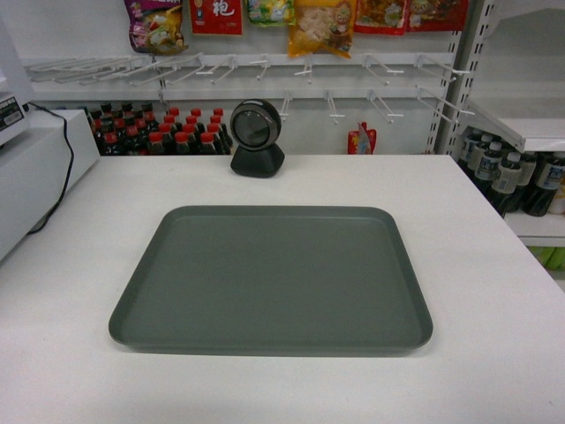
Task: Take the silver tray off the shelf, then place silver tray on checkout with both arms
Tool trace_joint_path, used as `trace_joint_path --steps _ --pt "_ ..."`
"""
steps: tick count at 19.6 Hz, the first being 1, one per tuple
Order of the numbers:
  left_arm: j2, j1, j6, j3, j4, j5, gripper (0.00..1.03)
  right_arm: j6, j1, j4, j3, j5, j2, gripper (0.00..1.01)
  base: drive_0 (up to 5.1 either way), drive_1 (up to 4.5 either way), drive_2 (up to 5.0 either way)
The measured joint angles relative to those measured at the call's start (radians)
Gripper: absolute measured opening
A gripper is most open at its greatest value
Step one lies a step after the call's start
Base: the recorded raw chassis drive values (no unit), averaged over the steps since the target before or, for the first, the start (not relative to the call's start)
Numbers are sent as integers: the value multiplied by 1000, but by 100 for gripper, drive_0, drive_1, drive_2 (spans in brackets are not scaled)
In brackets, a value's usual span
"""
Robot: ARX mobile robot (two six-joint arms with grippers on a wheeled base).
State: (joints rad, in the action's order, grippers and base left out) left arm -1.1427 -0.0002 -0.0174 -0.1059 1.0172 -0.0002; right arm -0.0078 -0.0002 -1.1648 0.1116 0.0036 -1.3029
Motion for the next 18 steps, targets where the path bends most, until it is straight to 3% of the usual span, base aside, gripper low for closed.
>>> trace_joint_path --steps 3,9,18 --pt "65 0 0 18 -37 0 1 0 0 122 -6 0 113 2 0 0 0" --pt "182 1 0 55 -130 -1 1 0 0 216 -36 -1 275 2 0 0 0" --pt "605 0 0 95 -489 0 1 0 0 581 -99 -1 707 2 0 0 0"
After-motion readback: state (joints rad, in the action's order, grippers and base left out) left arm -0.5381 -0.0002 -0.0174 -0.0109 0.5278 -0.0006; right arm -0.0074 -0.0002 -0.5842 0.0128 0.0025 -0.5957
